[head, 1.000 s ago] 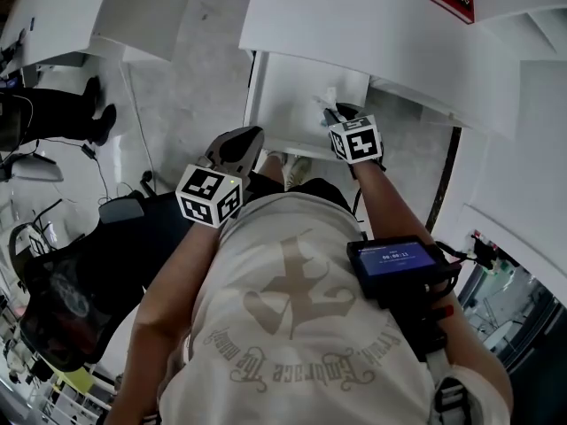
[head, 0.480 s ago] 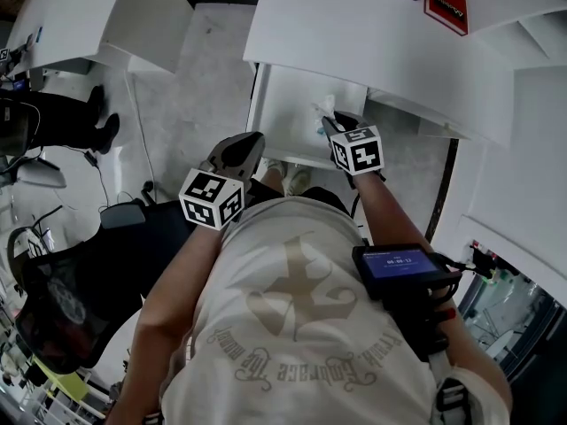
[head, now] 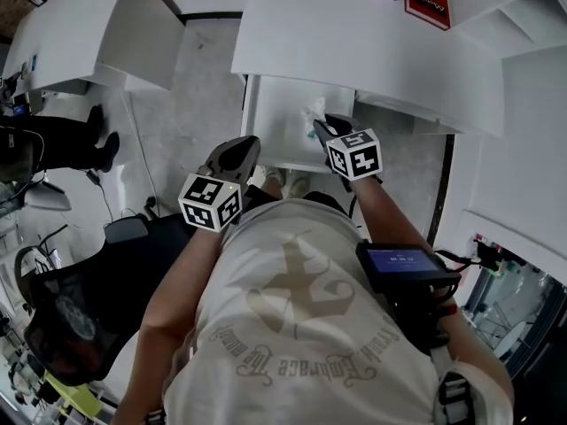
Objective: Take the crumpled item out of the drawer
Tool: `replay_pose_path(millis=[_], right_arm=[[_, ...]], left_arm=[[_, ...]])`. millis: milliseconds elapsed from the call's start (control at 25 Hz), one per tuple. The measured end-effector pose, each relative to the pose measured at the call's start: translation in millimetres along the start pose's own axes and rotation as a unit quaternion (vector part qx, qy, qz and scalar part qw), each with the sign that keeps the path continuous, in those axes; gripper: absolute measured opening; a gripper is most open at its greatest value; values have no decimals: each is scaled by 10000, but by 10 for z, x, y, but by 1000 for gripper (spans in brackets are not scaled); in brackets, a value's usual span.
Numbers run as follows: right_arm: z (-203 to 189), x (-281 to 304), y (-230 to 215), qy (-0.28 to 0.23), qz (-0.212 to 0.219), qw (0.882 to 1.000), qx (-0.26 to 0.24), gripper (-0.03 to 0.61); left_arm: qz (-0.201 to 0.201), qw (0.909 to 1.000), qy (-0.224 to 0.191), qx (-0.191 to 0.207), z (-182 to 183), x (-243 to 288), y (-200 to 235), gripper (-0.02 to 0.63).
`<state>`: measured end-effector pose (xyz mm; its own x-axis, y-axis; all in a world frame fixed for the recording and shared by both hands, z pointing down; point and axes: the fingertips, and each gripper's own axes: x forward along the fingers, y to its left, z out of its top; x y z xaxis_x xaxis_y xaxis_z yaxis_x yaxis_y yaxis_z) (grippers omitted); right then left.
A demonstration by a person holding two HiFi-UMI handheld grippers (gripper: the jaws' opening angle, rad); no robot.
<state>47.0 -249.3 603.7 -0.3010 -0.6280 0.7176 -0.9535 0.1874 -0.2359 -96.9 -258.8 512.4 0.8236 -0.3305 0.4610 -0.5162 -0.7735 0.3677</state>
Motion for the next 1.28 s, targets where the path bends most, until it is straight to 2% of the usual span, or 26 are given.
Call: replay_pose_path(millis=[760, 1280], right_arm=[[621, -742, 99, -1195, 204, 9926, 25, 104], [767, -1152, 288, -1892, 505, 9802, -288, 92]], left_arm=[[-260, 9990, -168, 311, 366, 21, -371, 28], [-207, 9982, -384, 405, 427, -26, -468, 28]])
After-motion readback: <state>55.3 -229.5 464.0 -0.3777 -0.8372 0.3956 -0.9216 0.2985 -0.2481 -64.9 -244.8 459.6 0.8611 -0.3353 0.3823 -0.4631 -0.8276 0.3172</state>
